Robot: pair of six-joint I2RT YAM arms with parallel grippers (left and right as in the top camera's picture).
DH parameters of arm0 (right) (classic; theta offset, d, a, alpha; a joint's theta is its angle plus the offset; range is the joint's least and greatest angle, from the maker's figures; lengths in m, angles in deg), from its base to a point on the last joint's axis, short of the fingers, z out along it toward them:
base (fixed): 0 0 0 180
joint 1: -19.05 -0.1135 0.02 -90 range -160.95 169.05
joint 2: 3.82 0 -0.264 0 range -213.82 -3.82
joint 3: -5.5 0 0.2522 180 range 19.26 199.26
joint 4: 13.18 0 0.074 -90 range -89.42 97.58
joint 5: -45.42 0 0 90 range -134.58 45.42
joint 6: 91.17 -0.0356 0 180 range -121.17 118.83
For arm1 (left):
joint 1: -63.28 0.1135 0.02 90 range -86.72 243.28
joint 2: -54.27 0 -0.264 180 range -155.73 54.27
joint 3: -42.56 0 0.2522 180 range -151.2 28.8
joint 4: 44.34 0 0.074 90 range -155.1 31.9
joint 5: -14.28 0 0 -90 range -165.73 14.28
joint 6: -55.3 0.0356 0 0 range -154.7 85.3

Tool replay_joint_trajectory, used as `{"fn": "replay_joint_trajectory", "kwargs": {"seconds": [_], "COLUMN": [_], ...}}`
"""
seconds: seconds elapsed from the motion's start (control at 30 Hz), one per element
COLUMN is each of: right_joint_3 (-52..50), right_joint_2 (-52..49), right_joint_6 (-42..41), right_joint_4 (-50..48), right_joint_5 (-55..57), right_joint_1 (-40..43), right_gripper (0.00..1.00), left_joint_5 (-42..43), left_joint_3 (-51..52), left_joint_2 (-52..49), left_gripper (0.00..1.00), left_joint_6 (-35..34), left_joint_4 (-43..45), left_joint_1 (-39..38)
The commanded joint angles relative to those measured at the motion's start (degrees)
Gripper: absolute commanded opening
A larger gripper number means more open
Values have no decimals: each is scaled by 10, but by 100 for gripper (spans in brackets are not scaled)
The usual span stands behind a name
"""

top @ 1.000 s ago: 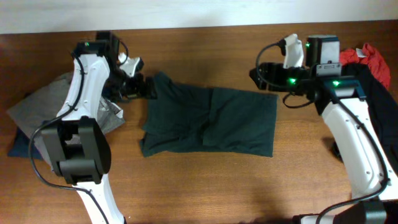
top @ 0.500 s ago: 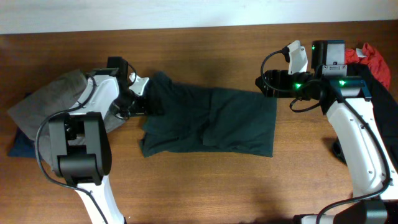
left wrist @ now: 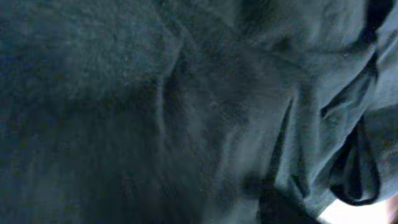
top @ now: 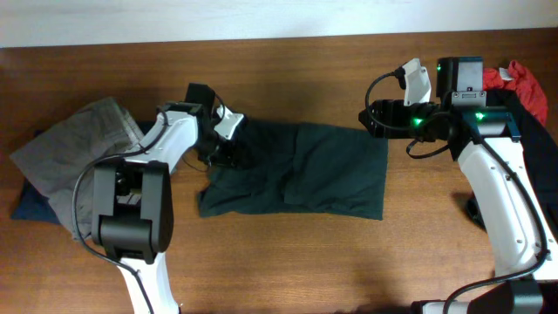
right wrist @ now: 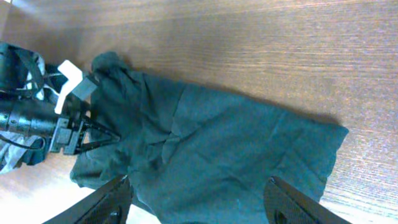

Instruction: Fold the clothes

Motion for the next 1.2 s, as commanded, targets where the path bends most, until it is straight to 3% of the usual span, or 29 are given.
{"fn": "replay_joint_trajectory", "kwargs": {"seconds": [0.0, 0.07, 0.1, 0.33, 0.57, 0.87, 1.17], "right_joint_3": [1, 1, 1, 1, 1, 1, 1], "right_joint_2": [0, 1, 1, 1, 1, 1, 1], "right_joint_6": [6, 6, 6, 6, 6, 6, 6], "right_joint_4": [3, 5, 6, 12, 11, 13, 14], "right_joint_5": [3, 3, 3, 3, 3, 3, 3], "right_joint_1": [2, 2, 2, 2, 2, 2, 2], "right_gripper": [71, 71, 71, 71, 71, 71, 71], "left_joint_5": [10, 9, 0, -177, -179, -216, -248], "left_joint_3": [5, -7, -17, -190, -395, -391, -391], "left_joint_2": [-7, -5, -3, 30, 32, 18, -54], "left_gripper": [17, 2, 1, 1, 1, 1, 18], "left_joint_6": [-11, -16, -16, -13, -13, -18, -18], "left_joint_4": [-9, -28, -45, -231, -319, -325, -329], "left_joint_1": [2, 5, 7, 32, 3, -101, -198]}}
